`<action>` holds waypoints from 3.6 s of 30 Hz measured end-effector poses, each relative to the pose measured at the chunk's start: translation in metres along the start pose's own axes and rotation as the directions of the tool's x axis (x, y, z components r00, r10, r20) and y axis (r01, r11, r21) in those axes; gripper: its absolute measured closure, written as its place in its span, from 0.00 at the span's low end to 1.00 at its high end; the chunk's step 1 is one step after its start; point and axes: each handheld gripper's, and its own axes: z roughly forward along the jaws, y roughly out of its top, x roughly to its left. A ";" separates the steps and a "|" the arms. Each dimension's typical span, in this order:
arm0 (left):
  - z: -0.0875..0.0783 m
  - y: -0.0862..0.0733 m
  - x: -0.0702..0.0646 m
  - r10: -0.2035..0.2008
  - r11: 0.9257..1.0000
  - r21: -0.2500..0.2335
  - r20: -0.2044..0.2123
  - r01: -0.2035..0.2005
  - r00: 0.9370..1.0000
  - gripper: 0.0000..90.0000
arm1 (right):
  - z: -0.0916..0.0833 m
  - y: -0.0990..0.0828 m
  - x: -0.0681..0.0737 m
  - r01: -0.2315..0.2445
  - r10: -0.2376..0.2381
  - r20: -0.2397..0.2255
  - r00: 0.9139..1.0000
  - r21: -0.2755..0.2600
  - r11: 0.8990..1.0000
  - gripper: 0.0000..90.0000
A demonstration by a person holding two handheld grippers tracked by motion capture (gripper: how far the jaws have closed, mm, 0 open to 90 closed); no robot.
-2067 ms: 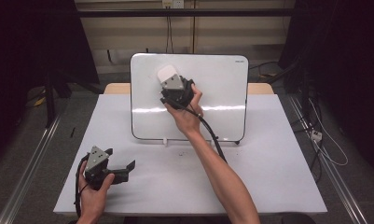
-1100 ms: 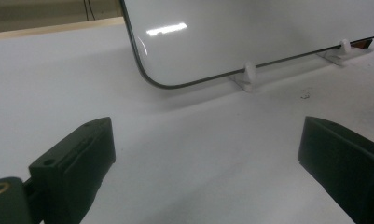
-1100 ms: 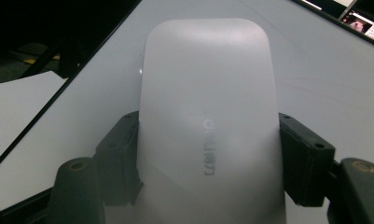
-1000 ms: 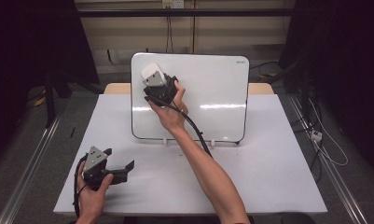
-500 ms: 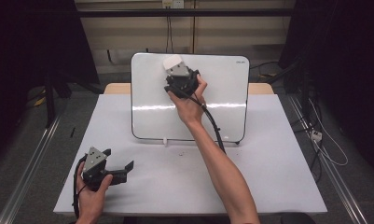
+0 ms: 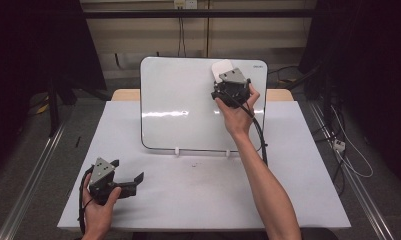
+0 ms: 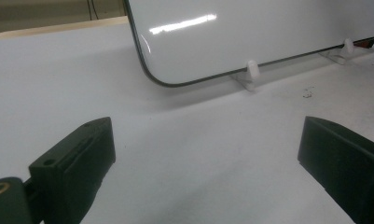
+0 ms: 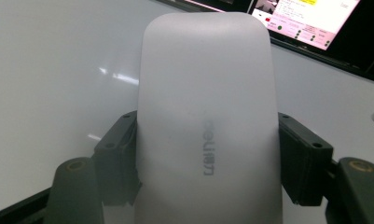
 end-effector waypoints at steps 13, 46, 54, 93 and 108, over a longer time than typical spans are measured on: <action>-0.001 0.000 0.000 0.000 1.000 -0.001 -0.006 0.000 1.000 0.04 | -0.019 -0.031 -0.055 -0.051 0.050 0.051 0.997 0.020 0.999 0.35; 0.003 0.001 0.000 0.002 1.000 0.001 -0.003 -0.002 1.000 0.04 | -0.056 -0.043 -0.063 -0.066 0.068 -0.072 0.995 0.028 0.997 0.35; 0.003 0.002 -0.001 0.007 1.000 0.002 -0.009 -0.007 1.000 0.04 | -0.067 -0.057 -0.058 -0.037 0.041 -0.100 0.994 0.042 0.998 0.35; 0.004 0.002 -0.002 0.018 1.000 0.011 -0.005 -0.018 1.000 0.04 | -0.082 -0.126 -0.023 0.112 -0.093 -0.134 0.987 0.139 0.984 0.35; 0.007 0.003 -0.004 0.010 1.000 0.019 -0.010 -0.010 1.000 0.04 | -0.074 -0.134 -0.021 0.146 -0.129 -0.116 0.985 0.152 0.978 0.35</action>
